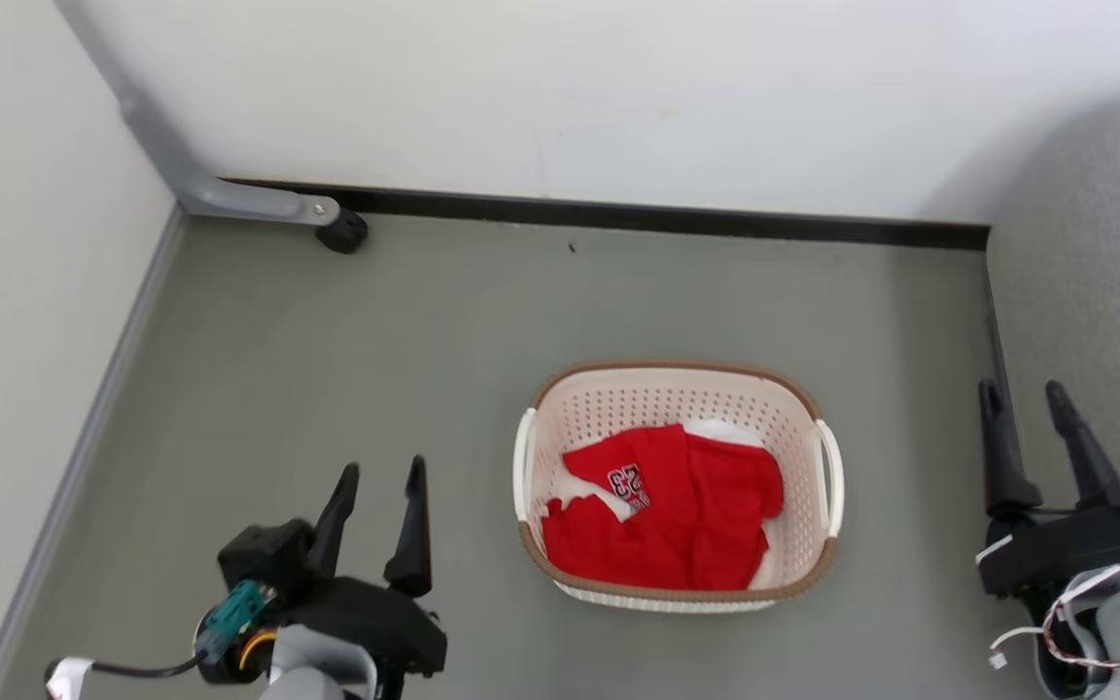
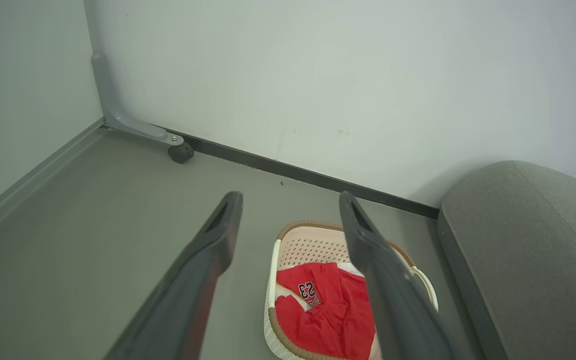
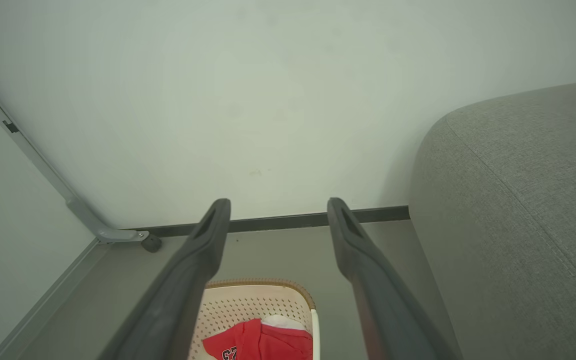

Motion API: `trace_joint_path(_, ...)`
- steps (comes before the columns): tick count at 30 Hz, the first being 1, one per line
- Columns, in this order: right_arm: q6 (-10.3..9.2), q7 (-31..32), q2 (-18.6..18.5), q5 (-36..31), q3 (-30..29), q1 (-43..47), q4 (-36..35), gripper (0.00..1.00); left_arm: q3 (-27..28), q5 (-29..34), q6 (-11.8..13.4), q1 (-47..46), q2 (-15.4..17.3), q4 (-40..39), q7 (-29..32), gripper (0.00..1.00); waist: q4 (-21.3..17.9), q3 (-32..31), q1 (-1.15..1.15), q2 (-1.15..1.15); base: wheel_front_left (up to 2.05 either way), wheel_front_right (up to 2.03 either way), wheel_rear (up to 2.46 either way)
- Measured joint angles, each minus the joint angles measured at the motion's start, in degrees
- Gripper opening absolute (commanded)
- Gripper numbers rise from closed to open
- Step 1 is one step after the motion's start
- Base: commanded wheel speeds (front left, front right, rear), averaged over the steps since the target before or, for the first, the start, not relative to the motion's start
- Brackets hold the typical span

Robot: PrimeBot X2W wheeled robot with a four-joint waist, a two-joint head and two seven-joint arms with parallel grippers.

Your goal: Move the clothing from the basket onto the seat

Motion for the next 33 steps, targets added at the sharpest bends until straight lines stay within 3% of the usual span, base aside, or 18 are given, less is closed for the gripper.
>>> trace_joint_path(16,0.00,0.0,4.4,-4.2,1.9,5.4,-0.4,1.00,3.9,-0.4,0.5,4.2,1.1,1.9,-0.4,1.00,2.9,-6.8,-0.01,0.01,0.00,0.00,0.00)
trace_joint_path(33,-0.26,0.0,6.0,-7.0,2.1,8.6,-2.2,1.00,5.6,0.8,0.0,7.2,1.7,0.4,-0.4,1.00,-1.5,-8.8,0.00,0.01,0.00,0.00,0.00)
